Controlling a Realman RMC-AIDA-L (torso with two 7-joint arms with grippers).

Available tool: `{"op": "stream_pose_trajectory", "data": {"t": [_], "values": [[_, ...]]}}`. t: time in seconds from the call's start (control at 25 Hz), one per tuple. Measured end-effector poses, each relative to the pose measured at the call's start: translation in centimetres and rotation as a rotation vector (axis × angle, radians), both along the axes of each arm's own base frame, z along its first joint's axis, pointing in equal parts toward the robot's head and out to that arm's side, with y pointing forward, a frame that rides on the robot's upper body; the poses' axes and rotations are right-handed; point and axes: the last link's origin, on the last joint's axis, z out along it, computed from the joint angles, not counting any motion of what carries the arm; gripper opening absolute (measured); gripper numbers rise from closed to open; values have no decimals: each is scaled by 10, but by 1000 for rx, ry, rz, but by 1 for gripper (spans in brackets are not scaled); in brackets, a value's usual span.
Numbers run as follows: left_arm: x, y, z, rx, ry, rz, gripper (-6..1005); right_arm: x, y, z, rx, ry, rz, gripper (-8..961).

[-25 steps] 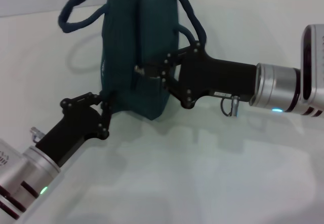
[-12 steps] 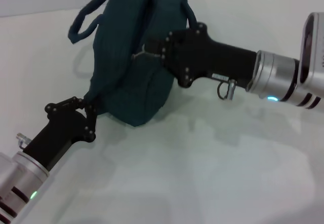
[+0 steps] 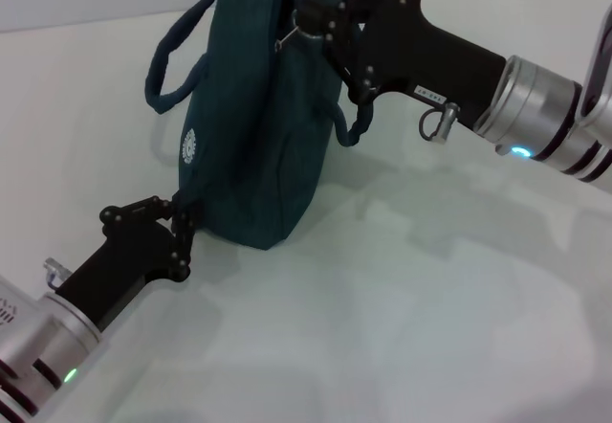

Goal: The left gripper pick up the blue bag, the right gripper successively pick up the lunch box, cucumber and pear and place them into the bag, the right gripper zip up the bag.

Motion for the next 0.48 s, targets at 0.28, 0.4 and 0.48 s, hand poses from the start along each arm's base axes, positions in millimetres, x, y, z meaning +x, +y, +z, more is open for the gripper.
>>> {"op": "stream_pose_trajectory", "data": {"t": [0.28,0.4,0.48], "values": [[1,-3,9,29,-49,-15,58,1,-4,-6,7,-35,21,8],[5,-5,10,18,-80,-27,58,-1,-6,-10,-9,-46,34,8],[7,-5,11,7,-94,-42,91,-3,-7,-11,-13,-48,44,8]]}}
